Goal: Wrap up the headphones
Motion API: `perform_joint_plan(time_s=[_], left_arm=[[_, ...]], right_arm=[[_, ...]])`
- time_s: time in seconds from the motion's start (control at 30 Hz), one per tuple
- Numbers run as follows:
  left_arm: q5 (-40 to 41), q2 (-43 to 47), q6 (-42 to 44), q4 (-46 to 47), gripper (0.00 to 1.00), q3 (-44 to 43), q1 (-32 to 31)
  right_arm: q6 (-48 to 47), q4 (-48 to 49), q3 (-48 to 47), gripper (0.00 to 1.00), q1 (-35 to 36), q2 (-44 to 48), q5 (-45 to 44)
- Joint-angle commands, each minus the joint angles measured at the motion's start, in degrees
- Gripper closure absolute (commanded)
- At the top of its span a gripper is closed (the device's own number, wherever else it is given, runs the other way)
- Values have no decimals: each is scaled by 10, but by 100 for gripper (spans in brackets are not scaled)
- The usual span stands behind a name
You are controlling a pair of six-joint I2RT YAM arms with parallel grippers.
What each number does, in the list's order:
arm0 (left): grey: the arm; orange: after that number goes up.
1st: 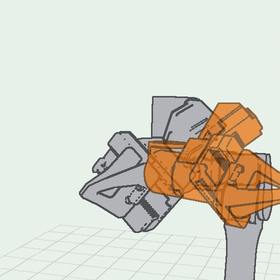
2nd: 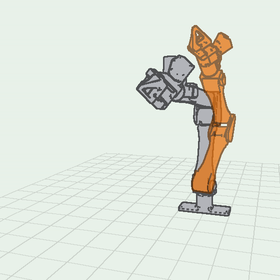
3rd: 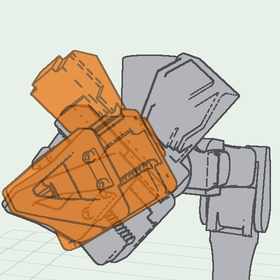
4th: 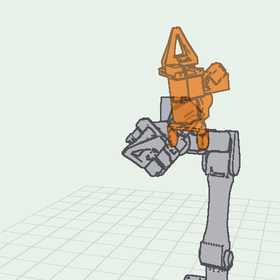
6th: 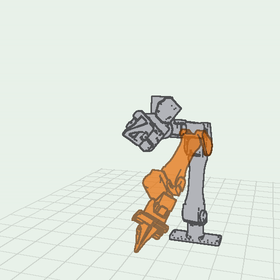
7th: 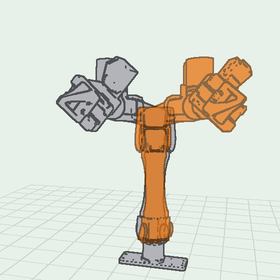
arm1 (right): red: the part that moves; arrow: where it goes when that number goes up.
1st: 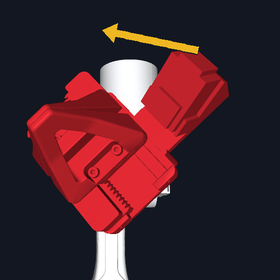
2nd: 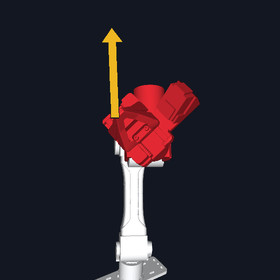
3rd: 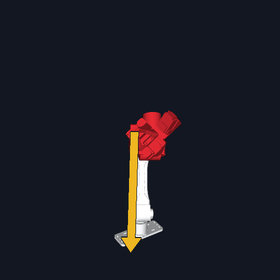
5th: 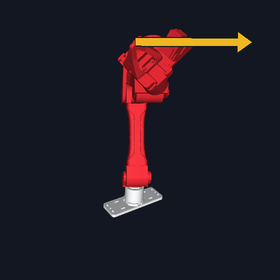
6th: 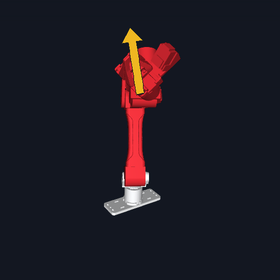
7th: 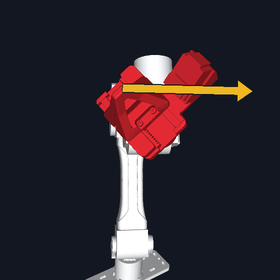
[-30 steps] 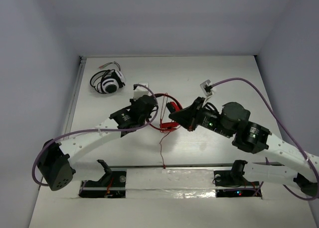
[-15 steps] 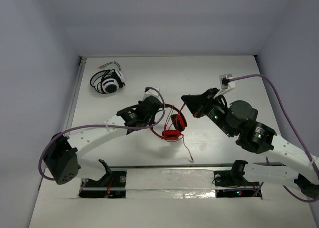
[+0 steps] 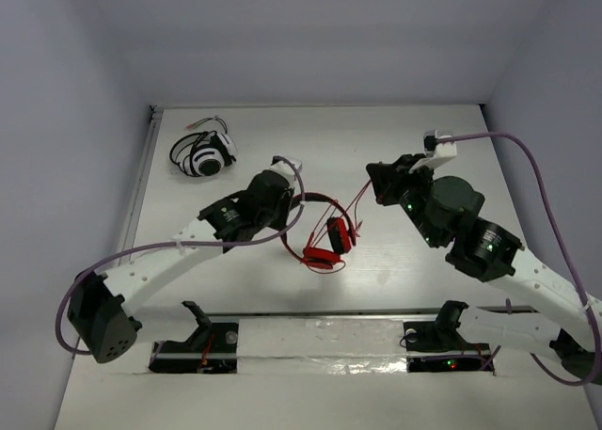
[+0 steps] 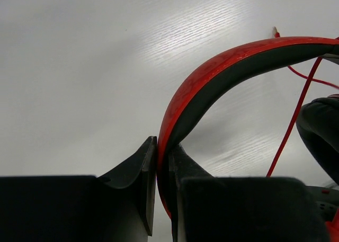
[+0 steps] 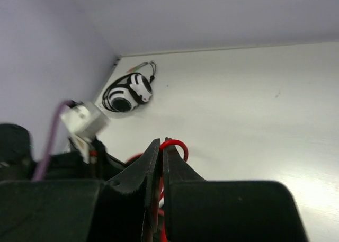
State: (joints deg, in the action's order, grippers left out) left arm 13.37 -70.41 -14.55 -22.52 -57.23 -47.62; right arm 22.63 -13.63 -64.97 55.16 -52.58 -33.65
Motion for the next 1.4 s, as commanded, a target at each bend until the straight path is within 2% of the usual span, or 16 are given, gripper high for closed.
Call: perform_joint_plan(time_s=[0.0, 0.03, 0.13, 0.27, 0.37, 0.57, 0.63, 0.67, 0.77, 0.9, 1.17, 1.27, 1.37], left_arm=[[-114, 53, 38, 38, 100, -7, 37], [-163, 64, 43, 45, 100, -6, 42], [-234, 72, 65, 46, 100, -15, 50], [-286, 77, 80, 34, 100, -22, 61], [-352, 95, 78, 47, 100, -17, 97], [-410, 82, 78, 41, 100, -39, 121], [-459, 85, 70, 56, 100, -39, 139], [-469, 86, 66, 67, 100, -41, 139], [-499, 79, 50, 85, 100, -56, 163], [-562, 56, 18, 122, 100, -67, 179], [-586, 21, -30, 141, 100, -87, 216], [-570, 18, -42, 143, 100, -100, 238], [-570, 19, -65, 157, 100, -113, 255]], right_arm=[[-33, -7, 23, 100, -7, 31, -1], [-31, -6, 42, 100, -7, 32, -3], [-32, -7, 54, 100, -7, 17, -26], [-41, 0, 60, 100, -7, -4, -71], [-47, 32, 83, 100, -7, 5, -60], [-46, 70, 100, 99, -17, -10, -34], [-42, 91, 120, 94, -17, -1, -19], [-38, 97, 128, 86, -17, 5, -8], [-19, 115, 162, 73, -23, 26, 15], [-6, 114, 175, 60, -40, 33, 72], [22, 116, 205, 54, -56, 5, 84], [23, 126, 221, 59, -61, 11, 83], [22, 170, 255, 61, -61, 27, 128]])
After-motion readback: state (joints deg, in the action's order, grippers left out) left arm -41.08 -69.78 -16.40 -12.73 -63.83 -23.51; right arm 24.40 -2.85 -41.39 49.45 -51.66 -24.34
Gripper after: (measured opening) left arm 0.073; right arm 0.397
